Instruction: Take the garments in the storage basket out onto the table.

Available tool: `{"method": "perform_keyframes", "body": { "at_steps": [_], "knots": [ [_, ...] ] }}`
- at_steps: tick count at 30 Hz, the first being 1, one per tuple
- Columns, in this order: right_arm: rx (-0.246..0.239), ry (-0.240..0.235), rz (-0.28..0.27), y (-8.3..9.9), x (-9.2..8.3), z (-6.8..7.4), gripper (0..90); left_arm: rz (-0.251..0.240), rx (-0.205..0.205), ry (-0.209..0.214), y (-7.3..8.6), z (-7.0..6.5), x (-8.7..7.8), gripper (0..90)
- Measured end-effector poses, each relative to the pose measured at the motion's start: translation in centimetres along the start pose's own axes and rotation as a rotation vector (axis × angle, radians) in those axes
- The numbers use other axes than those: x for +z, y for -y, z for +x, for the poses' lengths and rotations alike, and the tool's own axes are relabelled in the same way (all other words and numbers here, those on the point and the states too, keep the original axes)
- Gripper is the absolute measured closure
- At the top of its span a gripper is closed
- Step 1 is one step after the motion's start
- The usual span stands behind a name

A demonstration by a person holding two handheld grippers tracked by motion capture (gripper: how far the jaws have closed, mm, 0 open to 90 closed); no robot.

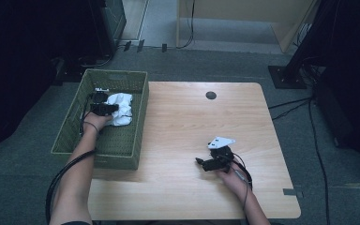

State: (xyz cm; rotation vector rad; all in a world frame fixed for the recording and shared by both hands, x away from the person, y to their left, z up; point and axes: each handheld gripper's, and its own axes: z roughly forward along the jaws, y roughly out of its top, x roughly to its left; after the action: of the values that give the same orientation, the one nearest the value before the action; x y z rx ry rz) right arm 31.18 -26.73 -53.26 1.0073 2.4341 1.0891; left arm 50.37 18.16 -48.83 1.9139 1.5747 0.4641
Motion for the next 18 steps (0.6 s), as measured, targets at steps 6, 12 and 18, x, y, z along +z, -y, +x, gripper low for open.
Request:
{"method": "perform_keyframes", "body": {
  "at_steps": [6, 12, 18],
  "knots": [
    [-0.001, 0.0, 0.0, 0.0, 0.0, 0.0, 16.2, 0.009, -0.001, -0.009, -0.4, -0.4, -0.9, 71.7],
    [0.001, 0.001, 0.0, 0.0, 0.0, 0.0, 16.2, 0.005, -0.006, -0.002, -0.9, -0.8, -1.9, 71.7],
    [0.004, 0.005, 0.001, 0.0, 0.0, 0.0, 16.2, -0.004, -0.007, -0.001, -1.9, -1.4, -3.2, 71.7]
  ]
}}
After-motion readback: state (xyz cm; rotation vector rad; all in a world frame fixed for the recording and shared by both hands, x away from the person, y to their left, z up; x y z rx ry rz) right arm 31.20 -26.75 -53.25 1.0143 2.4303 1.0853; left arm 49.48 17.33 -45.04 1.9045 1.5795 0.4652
